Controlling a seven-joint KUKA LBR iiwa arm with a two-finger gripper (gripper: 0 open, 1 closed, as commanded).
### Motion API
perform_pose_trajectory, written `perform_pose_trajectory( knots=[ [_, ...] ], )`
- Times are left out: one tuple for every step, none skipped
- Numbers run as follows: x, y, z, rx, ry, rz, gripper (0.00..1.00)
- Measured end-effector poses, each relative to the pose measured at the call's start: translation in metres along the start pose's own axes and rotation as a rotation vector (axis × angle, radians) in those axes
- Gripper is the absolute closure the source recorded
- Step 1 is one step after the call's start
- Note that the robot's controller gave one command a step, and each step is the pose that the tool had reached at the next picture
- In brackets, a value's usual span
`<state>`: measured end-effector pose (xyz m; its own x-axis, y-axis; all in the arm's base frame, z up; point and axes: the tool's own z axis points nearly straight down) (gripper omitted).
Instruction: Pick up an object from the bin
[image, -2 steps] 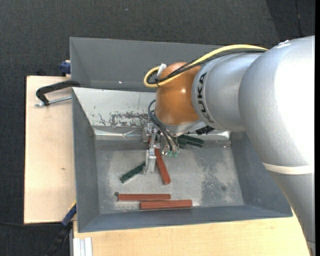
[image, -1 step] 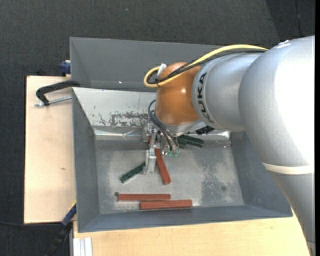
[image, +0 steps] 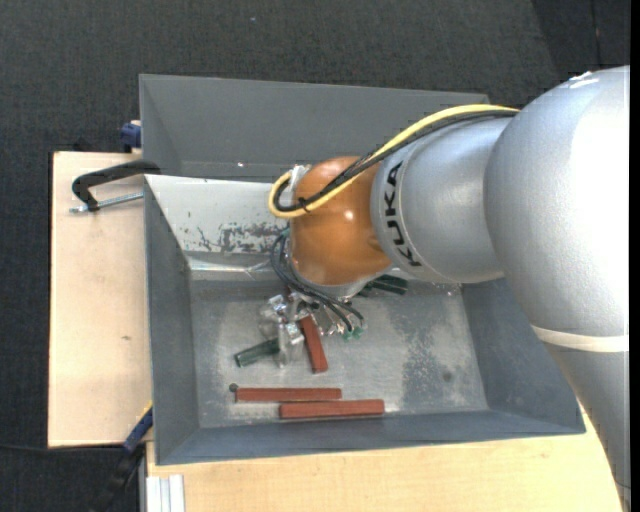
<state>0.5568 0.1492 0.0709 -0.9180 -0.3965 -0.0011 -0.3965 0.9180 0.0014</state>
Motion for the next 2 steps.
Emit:
perform_pose_trajectory(
  knots=[
    [0.0, 0.0, 0.0, 0.0, 0.0, 0.0, 1.0],
    [-0.012, 0.006, -0.158, 0.002, -0.008, 0.043, 1.0]
  ],
)
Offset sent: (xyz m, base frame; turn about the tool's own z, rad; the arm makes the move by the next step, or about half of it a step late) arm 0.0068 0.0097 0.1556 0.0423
